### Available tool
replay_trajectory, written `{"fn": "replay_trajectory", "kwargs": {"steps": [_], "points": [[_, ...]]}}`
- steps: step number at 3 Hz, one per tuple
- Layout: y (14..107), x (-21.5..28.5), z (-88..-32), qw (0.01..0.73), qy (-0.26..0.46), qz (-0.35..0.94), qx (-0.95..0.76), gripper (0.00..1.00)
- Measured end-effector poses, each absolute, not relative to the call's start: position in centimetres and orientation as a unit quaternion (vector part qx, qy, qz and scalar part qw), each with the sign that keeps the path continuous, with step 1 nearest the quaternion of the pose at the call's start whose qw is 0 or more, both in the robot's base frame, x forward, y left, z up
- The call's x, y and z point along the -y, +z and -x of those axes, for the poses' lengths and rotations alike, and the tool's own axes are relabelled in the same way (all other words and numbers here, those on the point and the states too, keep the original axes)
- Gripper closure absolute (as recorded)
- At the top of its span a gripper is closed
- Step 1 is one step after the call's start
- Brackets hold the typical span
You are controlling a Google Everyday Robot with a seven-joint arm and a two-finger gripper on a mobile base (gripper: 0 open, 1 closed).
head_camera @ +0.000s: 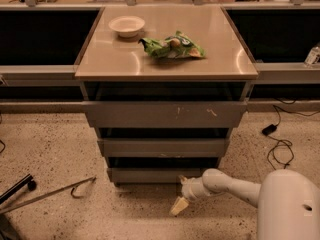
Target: Open bottom drawer
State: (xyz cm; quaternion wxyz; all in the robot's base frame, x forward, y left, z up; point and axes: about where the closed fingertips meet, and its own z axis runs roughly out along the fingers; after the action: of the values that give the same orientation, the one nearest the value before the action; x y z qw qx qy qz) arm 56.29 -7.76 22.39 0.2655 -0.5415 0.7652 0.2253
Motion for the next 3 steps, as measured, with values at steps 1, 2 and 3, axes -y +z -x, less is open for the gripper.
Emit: {"fn": "replay_trajectory", "kwargs": {"steps": [1,2,3], "points": [[22.7,7.7,-58.3,0.28,0.214,0.538,-0.766,0.0],[22.9,7.2,-60.2,0.291,0.207,0.541,-0.761,0.0],[22.2,6.7,-61.3,0.293,0.211,0.541,-0.76,0.0]]}}
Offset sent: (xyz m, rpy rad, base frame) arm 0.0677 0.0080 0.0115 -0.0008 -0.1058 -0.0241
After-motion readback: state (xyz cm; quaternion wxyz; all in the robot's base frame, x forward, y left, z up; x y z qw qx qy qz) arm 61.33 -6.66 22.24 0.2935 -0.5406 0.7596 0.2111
